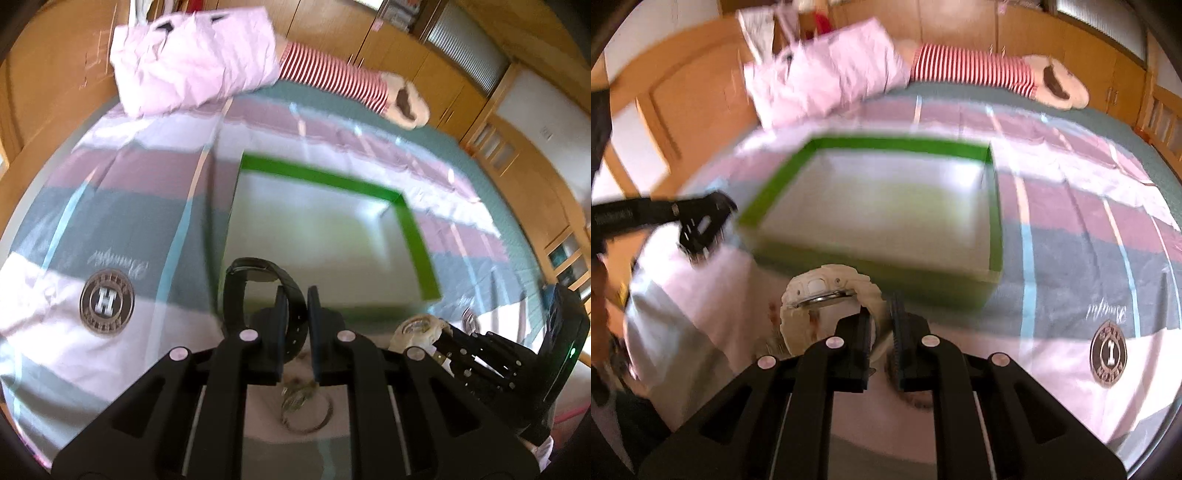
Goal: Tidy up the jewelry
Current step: 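Lift the black watch into the green box with the left tool while the right tool places the white watch, then move both tools back over the bead bracelets beside the box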
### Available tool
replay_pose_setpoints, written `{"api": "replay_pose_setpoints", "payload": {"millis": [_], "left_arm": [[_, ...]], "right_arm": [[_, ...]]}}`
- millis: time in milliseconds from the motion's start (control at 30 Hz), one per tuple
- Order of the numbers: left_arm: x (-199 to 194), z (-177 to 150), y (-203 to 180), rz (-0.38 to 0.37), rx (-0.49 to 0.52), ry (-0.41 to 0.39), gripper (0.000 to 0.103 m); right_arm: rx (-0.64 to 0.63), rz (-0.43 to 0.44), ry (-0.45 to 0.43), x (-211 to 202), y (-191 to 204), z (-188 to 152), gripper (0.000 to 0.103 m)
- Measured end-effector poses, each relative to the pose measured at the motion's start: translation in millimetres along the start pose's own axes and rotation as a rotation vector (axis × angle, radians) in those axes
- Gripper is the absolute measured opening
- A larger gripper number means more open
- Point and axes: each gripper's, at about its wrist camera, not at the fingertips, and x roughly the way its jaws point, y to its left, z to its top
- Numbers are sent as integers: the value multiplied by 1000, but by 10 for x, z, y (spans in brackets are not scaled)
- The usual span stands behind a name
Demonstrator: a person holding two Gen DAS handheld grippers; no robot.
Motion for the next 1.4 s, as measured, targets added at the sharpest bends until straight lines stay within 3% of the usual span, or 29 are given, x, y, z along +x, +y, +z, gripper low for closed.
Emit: {"api": "replay_pose_setpoints", "payload": {"millis": [100,200,467,533,600,667,767,833,967,1000,1067,1100,1233,1333,1400], "left_arm": [[35,149,-93,-17,13,-48,11],[209,272,-163,-29,22,-61,11],[952,359,-213,-25,12,59,11],[1017,338,-238,-14,22,75,18],[1008,323,-270,7,38,68,36],[938,312,-296,17,54,54,40],[780,255,-310,10,67,61,46],[652,141,-331,6,91,75,52],[570,-195,-350,88,154,164,59],[585,-249,-337,96,155,183,59],[658,-379,-289,113,161,225,59],[693,-427,-263,141,166,240,59],[726,-493,-180,179,160,256,60],[715,-498,-161,188,151,257,68],[711,-507,-178,183,151,260,68]], "right_arm": [[43,-26,-41,82,-137,205,10],[109,-47,-25,317,-307,355,10],[188,-82,73,788,-529,367,14],[184,-64,80,791,-527,353,25],[173,-65,57,719,-513,367,35],[166,-51,37,567,-498,380,41],[166,-11,49,320,-501,323,43],[145,-7,104,195,-509,205,44],[108,-66,224,215,-542,-139,44],[110,-83,274,289,-563,-245,43],[110,-103,360,441,-591,-389,31],[102,-120,398,526,-600,-448,30],[99,-167,446,699,-626,-541,27],[127,-78,437,733,-582,-528,9],[139,14,405,706,-514,-499,8]]}}
